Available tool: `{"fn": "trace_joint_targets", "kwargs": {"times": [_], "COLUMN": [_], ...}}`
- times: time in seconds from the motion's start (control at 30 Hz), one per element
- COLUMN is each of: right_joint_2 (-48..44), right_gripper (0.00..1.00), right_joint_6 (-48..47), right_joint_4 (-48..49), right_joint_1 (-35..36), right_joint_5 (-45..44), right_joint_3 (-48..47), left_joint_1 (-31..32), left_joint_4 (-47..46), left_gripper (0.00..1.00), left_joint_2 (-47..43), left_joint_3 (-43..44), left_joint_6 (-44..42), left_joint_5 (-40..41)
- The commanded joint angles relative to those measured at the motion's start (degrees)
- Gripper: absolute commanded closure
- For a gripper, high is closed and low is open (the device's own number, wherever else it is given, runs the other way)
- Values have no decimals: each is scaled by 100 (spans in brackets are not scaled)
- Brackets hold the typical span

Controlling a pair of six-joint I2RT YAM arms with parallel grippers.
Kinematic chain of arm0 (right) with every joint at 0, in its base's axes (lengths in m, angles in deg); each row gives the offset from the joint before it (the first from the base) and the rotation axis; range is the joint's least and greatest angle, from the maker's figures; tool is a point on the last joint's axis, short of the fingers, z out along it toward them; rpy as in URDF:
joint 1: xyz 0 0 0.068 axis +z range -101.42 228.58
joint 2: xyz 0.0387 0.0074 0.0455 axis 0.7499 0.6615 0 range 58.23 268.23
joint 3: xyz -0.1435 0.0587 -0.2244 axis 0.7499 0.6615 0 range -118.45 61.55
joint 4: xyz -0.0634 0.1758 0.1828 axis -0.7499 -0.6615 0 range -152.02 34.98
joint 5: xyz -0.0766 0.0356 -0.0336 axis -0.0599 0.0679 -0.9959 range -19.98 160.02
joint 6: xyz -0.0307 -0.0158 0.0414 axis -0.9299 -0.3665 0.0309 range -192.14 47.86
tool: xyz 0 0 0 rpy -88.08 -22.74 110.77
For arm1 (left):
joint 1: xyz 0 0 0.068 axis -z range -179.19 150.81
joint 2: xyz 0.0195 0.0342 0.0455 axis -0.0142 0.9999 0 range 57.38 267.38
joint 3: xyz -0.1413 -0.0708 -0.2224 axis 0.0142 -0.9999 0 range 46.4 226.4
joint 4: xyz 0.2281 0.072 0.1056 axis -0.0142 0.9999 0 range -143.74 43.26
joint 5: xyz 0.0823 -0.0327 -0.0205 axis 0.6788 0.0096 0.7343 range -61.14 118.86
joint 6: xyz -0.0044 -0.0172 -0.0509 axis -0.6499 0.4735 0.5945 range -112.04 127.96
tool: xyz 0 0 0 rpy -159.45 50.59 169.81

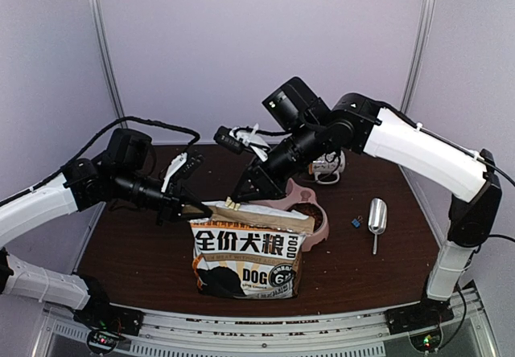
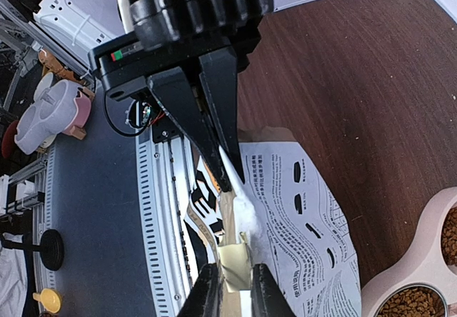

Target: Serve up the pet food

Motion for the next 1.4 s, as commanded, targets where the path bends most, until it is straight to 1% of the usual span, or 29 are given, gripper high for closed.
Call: {"fn": "trace_joint_targets", "kwargs": {"times": [0.0, 0.17, 0.33, 0.5, 0.53, 0.9, 1.37], "right_joint_2": [172, 175, 303, 404, 417, 718, 1124], "right_gripper": [100, 100, 100, 100, 100, 100, 100], "right_joint_6": [-170, -283, -365, -431, -455, -482, -393], "right_joint_4": [-383, -459, -647, -792, -831, -1065, -968], "right_joint_1": [38, 39, 36, 32, 36, 38, 72], "right_joint_5": [-180, -399, -413, -334, -296, -129, 267], "right_joint_3": [-341, -455, -655, -651, -801, -1108, -1413], "left_joint_1": [31, 30, 30, 32, 30, 30, 31], "left_joint_4": [-146, -157, -166, -175, -183, -215, -288], "left_gripper": [100, 100, 100, 100, 100, 100, 100], "left_joint_2": [-141, -135, -121, -123, -120, -150, -156], "left_joint_3": [-48, -64, -62, -73, -71, -84, -88], "left_joint_6": [-132, -125, -124, -124, -119, -123, -106], "left_joint_5": [-462, -475, -504, -504, -505, -497, -538]}}
